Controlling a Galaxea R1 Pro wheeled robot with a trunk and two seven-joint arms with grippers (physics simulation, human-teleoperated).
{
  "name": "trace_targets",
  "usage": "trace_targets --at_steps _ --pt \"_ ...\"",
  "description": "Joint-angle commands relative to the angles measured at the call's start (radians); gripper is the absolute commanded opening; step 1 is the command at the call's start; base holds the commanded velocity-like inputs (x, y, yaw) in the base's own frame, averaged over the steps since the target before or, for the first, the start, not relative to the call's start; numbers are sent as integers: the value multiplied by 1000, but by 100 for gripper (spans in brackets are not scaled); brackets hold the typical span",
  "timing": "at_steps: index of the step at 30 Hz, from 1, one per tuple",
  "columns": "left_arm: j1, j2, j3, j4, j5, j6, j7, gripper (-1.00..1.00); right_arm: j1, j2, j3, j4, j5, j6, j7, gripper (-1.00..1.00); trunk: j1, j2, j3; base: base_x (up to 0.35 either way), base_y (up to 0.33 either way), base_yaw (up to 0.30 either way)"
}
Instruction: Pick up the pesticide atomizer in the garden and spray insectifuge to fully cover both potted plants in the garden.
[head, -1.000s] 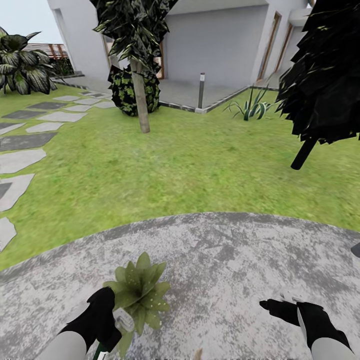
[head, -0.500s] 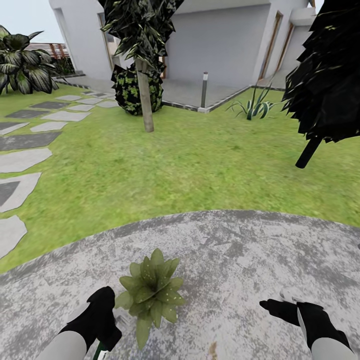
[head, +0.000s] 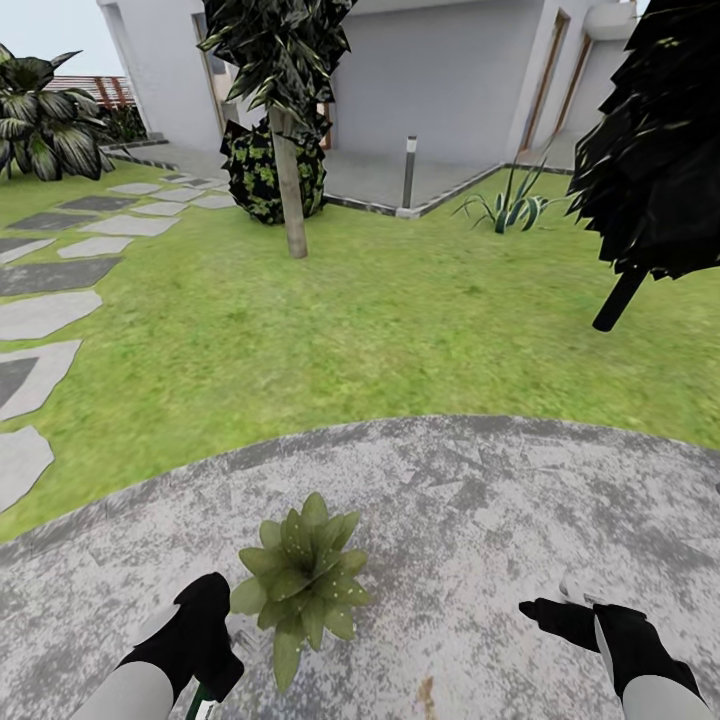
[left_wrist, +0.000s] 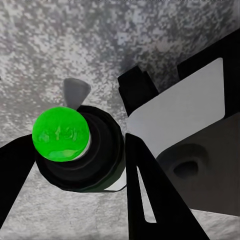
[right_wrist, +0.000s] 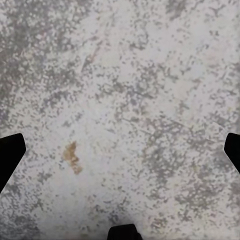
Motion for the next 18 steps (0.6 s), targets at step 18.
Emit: trace_targets --at_steps 18 --pt "0 -19 11 -51 46 -102 63 -100 -1 0 -7 -3 10 2 9 100 0 0 -1 0 0 0"
